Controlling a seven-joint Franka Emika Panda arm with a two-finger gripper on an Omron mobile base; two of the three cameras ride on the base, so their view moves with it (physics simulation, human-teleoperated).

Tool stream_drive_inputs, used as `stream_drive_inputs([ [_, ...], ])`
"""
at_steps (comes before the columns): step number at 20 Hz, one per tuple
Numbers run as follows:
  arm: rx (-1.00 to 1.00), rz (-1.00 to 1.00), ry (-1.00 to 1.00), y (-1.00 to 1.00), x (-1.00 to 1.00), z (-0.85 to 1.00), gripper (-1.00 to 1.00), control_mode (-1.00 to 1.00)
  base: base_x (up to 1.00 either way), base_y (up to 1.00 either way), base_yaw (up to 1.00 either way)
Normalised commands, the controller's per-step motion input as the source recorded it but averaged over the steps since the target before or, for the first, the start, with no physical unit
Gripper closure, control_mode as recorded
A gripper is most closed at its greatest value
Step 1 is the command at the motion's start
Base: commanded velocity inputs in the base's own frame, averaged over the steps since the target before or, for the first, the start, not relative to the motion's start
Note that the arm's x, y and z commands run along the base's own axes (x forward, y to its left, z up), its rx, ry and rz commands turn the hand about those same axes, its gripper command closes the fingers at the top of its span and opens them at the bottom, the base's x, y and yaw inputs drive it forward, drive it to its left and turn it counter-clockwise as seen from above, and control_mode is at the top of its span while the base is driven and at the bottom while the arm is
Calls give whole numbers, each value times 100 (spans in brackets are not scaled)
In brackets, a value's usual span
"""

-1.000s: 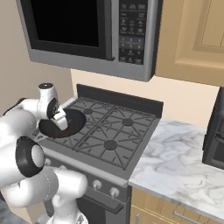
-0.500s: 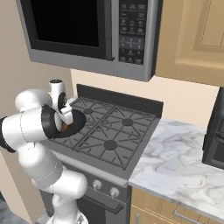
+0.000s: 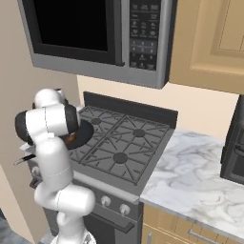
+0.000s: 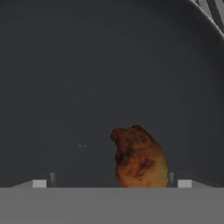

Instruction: Take the chicken drumsticks from the pan and place one on each plate on the dining counter.

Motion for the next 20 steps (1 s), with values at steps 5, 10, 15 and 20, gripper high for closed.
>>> stream_drive_inputs([
  [5, -8, 0, -7, 0, -29, -40, -100, -100, 0, 0, 0],
  [10, -3, 0, -13, -4, -52, -26, -100, -100, 0, 0, 0],
  [15, 0, 1, -18, -30, -44, -17, -100, -100, 0, 0, 0],
  [20, 0, 8, -19, -63, -3, -21, -100, -100, 0, 0, 0],
])
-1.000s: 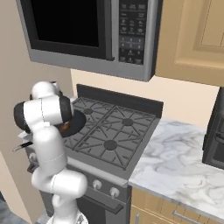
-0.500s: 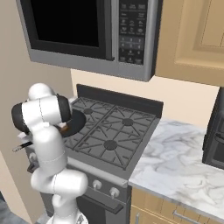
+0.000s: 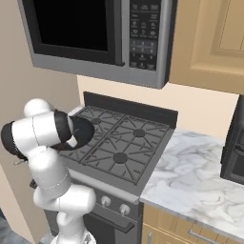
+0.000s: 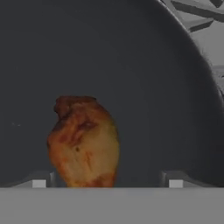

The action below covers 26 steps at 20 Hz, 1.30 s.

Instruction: Take the chicken drumsticks from the pan and place one on each plate on the dining counter.

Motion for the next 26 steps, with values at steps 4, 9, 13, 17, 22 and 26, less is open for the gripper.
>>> stream_drive_inputs([
  [4, 0, 2, -10, -20, 52, -25, -100, -100, 0, 0, 0],
  [9, -8, 0, -1, 26, 59, -9, 100, -100, 0, 0, 0],
  [13, -10, 0, 0, 55, 57, -3, 100, -100, 0, 0, 0],
  [17, -4, -1, -1, 23, 10, -3, 100, -100, 0, 0, 0],
  [22, 0, -1, -8, 1, 0, -6, 100, -100, 0, 0, 0],
  [26, 0, 0, -13, 0, -13, 34, 100, -100, 0, 0, 0],
])
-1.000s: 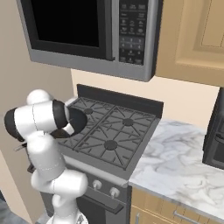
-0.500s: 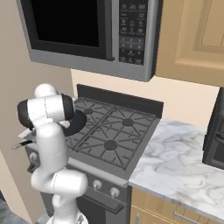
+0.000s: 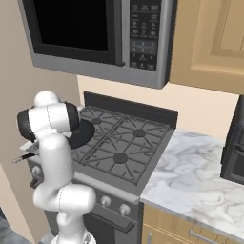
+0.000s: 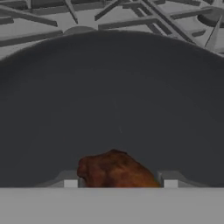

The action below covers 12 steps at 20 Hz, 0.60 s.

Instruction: Take the chicken drumsticks from the pan and place one on each plate on the dining counter.

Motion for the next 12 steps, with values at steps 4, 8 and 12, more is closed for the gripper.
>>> stream_drive_inputs([
  [4, 0, 0, -15, -13, -40, 99, 100, -100, 0, 0, 0],
  [8, 6, 0, -13, -39, -51, 100, 100, -100, 0, 0, 0],
  [12, 20, 0, -1, -65, -81, 90, 100, -100, 0, 0, 0],
])
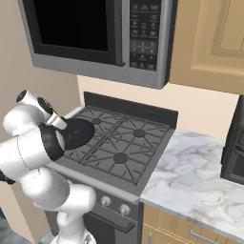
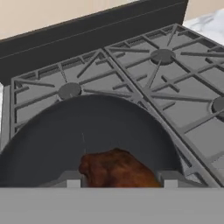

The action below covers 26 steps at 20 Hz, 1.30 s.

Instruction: Take the chicken drumsticks from the pan and place one on each plate on the dining counter.

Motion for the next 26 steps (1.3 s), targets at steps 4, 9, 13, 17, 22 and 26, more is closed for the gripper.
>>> stream_drive_inputs([
  [4, 26, 0, 0, -70, -99, 55, 100, -100, 0, 0, 0],
  [9, 21, -23, -3, -66, -100, 7, 100, -100, 0, 0, 0],
  [13, 16, -35, 0, -39, -100, 0, 100, -100, 0, 0, 0],
  [17, 9, -31, 4, -20, -90, 0, 100, -100, 0, 0, 0],
  [22, 3, -26, 1, -13, -31, 0, 100, -100, 0, 0, 0],
  [26, 0, -26, 0, -7, -33, 0, 100, -100, 0, 0, 0],
])
